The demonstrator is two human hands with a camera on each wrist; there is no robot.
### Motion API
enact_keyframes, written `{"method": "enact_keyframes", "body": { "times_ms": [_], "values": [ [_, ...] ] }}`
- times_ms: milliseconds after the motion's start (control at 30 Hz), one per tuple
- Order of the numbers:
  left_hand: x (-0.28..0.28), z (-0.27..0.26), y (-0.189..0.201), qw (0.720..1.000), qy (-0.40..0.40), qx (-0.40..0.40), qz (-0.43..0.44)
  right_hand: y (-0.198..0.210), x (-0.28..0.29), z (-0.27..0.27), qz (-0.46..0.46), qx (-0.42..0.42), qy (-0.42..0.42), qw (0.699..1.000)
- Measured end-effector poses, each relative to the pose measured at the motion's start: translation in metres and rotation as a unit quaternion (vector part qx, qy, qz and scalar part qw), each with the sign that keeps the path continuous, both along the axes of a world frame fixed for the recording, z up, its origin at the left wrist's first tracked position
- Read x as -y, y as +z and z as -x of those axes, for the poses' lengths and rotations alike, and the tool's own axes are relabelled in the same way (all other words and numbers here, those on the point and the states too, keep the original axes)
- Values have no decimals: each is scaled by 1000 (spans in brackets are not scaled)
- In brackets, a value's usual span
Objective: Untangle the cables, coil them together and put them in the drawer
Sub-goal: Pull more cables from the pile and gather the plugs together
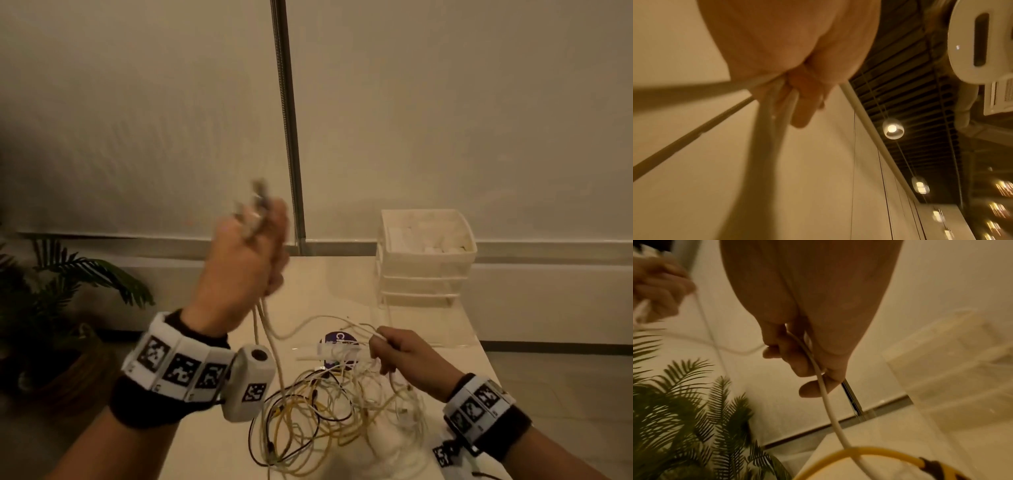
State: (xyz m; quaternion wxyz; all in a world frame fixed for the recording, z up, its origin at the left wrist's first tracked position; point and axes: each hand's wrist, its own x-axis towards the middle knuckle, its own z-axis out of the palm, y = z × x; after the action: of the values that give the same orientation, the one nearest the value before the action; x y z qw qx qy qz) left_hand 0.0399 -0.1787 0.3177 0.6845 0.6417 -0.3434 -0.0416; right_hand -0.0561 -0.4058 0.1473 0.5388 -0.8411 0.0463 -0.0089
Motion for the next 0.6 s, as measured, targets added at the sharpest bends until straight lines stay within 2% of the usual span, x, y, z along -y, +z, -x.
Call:
{"method": "enact_keyframes", "body": {
  "times_ms": [33,100,167,333,500,600],
  "values": [
    [5,4,-11,995,-16,35,-93,7,0,-3,-6,7,5,1000],
    [19,11,-36,958,-33,148,-245,24,-5,-8,-26,22,25,999],
    [33,18,-60,933,-39,174,-312,46,-12,-8,-53,39,39,997],
    [50,20,-85,944,-31,150,-293,76,-13,-7,-142,82,78,983],
    [53,14,-86,931,7,193,-309,74,2,-4,-125,100,33,987],
    [50,12,-79,945,74,201,-246,68,-1,1,-135,70,32,988]
  ]
}}
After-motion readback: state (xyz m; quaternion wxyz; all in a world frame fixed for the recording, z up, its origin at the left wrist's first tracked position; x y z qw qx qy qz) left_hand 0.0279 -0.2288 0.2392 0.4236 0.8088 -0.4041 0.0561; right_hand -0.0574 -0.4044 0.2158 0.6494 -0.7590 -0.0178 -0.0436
